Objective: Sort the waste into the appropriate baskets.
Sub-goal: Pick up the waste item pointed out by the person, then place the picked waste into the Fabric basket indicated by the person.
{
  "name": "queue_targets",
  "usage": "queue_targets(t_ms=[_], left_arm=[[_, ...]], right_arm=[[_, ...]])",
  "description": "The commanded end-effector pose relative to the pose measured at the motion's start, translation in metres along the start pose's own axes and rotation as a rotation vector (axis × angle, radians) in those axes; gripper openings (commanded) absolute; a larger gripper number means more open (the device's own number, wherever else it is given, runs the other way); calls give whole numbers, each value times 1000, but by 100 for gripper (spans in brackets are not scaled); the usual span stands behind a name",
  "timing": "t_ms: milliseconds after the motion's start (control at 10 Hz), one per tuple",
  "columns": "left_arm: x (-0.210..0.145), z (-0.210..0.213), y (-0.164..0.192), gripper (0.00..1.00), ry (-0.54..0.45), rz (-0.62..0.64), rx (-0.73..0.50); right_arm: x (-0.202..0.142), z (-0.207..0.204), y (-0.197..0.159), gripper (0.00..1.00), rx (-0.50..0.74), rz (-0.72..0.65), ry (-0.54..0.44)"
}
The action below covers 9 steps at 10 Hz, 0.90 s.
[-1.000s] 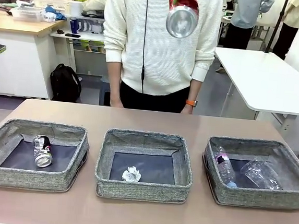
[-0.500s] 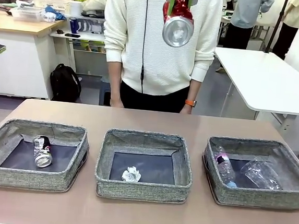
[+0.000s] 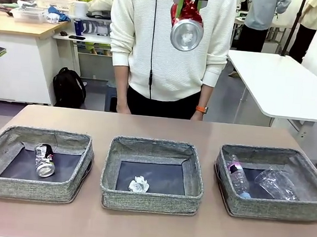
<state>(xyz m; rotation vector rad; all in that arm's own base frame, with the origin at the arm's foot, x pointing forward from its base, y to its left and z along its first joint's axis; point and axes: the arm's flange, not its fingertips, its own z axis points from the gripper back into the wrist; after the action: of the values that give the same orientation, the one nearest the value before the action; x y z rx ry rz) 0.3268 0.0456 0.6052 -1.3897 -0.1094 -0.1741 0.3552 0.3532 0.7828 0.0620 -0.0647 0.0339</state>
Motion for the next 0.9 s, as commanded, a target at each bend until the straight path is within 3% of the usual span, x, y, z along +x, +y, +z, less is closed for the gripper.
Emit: queue_targets(t_ms=[0,800], left_arm=[[1,0,-2,100,-1,-23,-23],[1,0,-2,100,-1,-23,-23]], right_arm=[[-1,2,-2,26,-3,-7,-6],[-1,2,-2,26,-3,-7,-6]])
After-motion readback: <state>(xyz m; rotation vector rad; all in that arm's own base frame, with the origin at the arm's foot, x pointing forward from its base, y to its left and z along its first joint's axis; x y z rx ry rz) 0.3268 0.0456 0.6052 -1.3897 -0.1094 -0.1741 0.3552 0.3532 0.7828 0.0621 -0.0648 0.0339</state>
